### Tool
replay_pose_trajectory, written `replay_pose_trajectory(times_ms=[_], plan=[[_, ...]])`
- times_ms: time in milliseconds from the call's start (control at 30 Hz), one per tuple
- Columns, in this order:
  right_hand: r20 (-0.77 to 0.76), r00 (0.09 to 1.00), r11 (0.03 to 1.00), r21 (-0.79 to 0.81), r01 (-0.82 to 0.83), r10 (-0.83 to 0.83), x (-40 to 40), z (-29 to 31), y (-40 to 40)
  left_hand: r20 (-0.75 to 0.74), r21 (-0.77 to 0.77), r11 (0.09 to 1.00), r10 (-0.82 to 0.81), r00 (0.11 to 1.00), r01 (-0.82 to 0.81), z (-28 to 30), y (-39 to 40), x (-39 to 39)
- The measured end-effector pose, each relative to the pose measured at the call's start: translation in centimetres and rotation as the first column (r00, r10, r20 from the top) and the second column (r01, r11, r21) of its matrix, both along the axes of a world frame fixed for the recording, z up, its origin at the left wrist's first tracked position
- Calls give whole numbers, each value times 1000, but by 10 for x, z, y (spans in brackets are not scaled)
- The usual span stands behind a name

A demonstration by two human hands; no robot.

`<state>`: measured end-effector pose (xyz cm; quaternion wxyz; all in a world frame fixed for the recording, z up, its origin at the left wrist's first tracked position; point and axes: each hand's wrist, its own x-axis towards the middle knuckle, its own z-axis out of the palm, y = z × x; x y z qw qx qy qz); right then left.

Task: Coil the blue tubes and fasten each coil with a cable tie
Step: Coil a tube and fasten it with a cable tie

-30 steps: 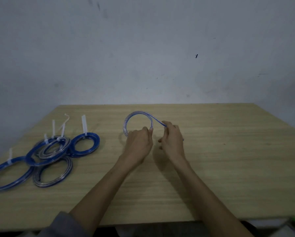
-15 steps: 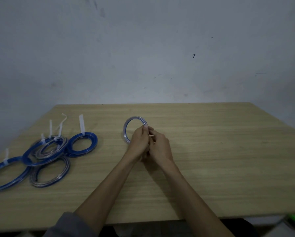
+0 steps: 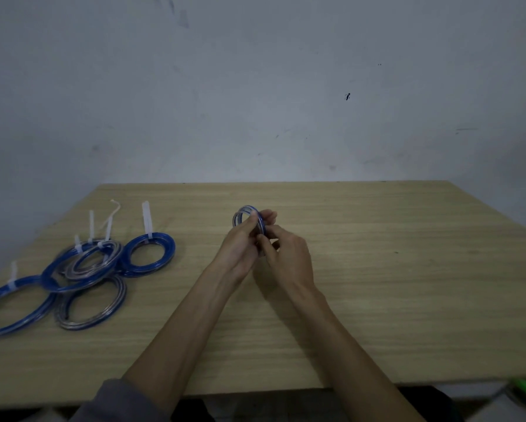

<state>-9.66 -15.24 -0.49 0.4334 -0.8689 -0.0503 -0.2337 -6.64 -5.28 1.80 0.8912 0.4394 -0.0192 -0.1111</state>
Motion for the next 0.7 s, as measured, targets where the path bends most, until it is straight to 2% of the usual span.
replay_pose_trajectory(times_ms=[167,300,400,433,500,533,567,600,633,667,700], plan=[[56,997,999,19,-51,50,2,1,-13,-9,-59,996,-71,997,71,-1,7,-1],[40,997,996,50,-69,67,-3,3,-10,-25,-60,995,-86,996,85,-3,7,-1],[53,995,986,137,-90,84,-2,4,-8,-28,-62,995,-86,996,84,-4,6,0],[47,995,981,164,-100,93,-3,5,-9,-24,-32,997,-77,997,76,-3,6,-1],[26,995,977,189,-101,98,-2,6,-14,70,182,983,-34,997,21,0,11,-4],[4,995,970,218,-102,104,0,6,-18,163,361,931,-9,987,-51,3,16,-7],[-20,993,958,266,-107,117,1,7,-23,281,538,825,16,959,-172,5,22,-9],[-41,990,940,321,-115,135,2,8,-29,425,659,669,47,904,-344,6,30,-9],[-55,986,919,374,-125,156,3,10,-35,567,684,507,84,819,-525,8,37,-8],[-65,981,896,421,-142,185,3,12,-42,663,650,398,119,739,-647,10,44,-6],[-74,972,872,460,-166,224,3,13,-46,686,634,382,124,717,-672,11,51,-4]])
